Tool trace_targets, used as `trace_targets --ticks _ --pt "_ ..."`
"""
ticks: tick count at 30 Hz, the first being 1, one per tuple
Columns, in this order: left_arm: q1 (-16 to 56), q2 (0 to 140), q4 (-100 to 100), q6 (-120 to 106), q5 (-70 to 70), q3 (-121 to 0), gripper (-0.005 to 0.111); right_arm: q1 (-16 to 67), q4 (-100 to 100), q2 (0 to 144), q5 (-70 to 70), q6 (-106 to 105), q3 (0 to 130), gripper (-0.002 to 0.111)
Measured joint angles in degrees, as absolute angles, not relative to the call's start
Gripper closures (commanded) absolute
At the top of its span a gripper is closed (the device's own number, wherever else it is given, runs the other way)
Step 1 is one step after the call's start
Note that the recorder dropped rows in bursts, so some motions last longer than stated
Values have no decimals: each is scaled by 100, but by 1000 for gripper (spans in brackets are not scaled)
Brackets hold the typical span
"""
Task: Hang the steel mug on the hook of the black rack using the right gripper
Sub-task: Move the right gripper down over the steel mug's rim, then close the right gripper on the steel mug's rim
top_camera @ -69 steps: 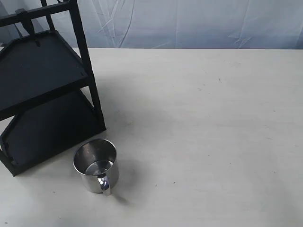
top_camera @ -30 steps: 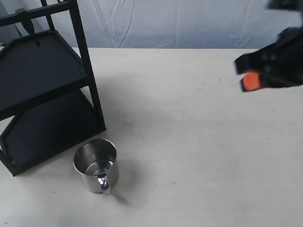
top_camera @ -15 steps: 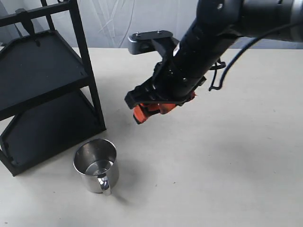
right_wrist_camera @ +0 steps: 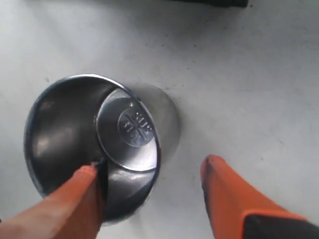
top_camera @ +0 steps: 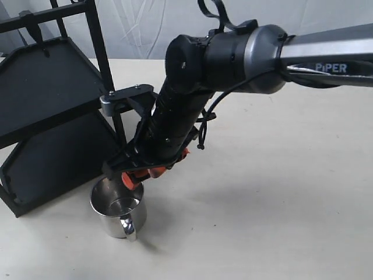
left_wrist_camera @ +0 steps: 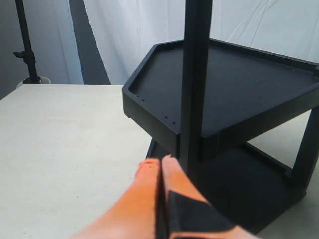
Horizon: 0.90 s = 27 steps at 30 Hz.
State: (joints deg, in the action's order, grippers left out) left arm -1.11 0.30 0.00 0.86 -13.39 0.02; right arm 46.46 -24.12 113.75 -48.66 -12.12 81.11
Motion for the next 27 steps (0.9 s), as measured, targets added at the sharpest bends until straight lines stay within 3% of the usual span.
trace_targets --ticks 7,15,27 --pt "-111 30 0 86 -1339 2 105 4672 -2601 11768 -4550 -1212 8111 56" --pt "-111 30 0 86 -1339 2 105 4672 -2720 11856 -4482 -1212 8111 109" --pt "-111 30 0 86 -1339 2 105 4672 -2729 11856 -4697 -1220 8115 109"
